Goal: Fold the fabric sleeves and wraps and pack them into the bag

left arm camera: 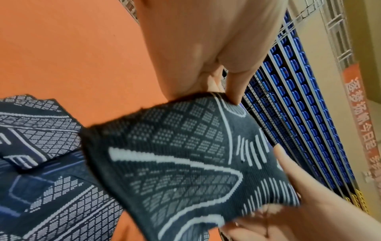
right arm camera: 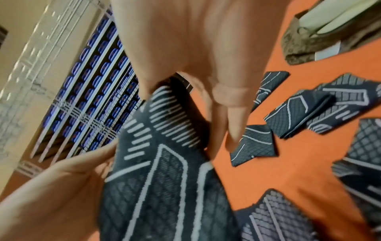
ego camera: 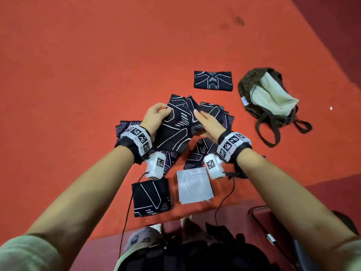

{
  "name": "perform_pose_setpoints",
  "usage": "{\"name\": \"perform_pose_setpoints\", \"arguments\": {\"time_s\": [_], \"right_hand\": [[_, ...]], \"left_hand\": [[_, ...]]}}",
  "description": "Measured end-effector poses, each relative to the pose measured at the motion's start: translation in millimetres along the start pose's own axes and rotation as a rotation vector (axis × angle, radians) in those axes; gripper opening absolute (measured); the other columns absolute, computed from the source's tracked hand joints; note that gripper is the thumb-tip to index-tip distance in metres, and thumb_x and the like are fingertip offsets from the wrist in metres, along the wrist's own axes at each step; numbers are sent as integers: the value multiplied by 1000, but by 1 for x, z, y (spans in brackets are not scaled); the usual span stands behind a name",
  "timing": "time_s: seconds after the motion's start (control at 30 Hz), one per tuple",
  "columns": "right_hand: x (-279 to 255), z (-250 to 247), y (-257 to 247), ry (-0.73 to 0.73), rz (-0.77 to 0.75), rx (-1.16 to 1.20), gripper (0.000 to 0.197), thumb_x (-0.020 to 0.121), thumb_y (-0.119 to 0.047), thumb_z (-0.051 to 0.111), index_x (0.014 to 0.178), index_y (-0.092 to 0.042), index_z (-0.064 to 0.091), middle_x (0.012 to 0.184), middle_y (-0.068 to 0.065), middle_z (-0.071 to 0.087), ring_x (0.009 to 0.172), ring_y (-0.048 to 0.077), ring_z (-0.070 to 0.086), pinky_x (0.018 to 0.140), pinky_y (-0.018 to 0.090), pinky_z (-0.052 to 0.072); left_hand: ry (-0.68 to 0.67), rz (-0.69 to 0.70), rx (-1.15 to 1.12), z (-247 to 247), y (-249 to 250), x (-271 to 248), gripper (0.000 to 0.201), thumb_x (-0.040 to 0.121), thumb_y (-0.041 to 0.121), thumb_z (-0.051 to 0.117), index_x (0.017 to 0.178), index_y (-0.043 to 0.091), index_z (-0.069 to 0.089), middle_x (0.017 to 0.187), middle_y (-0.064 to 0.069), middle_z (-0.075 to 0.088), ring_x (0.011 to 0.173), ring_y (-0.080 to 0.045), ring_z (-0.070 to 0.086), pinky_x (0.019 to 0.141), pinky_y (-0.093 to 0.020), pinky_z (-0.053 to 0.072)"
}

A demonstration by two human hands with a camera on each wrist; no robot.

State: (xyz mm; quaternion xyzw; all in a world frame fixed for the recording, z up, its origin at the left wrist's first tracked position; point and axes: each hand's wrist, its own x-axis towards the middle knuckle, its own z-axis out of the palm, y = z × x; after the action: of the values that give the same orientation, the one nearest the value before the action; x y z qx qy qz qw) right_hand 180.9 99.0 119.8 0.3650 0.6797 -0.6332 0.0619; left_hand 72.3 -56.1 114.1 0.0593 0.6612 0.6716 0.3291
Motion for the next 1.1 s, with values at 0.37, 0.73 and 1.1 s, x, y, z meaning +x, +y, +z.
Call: {"name": "perform_pose_setpoints", "arguments": {"time_s": [0.37, 0.73, 1.1], "right_hand": [[-23, 37, -4, -58, -120, 131, 15, 81, -27, 69, 74, -16, 61, 84, 9, 60, 82, 19, 57, 80, 34, 46], [-45, 44, -32, 135, -382, -192, 44, 83, -26, 70, 61, 10, 58, 75, 9, 52, 72, 18, 47, 71, 30, 36], [-60, 51, -44, 38, -270, 128, 19, 85, -23, 67, 81, -5, 62, 76, 15, 55, 66, 22, 50, 67, 37, 39]], "left_hand": [[1, -74, -261, -46, 8, -42, 14, 93, -3, 48, 88, 3, 59, 67, -3, 71, 61, -12, 68, 62, -26, 58], [127, 149, 278, -80, 16, -59, 25, 79, 18, 74, 62, 16, 57, 77, 3, 61, 70, -6, 55, 69, -20, 43], [71, 55, -127, -74, 24, -70, 24, 87, 14, 65, 66, 15, 53, 60, 4, 64, 56, -10, 60, 53, -22, 49]]}}
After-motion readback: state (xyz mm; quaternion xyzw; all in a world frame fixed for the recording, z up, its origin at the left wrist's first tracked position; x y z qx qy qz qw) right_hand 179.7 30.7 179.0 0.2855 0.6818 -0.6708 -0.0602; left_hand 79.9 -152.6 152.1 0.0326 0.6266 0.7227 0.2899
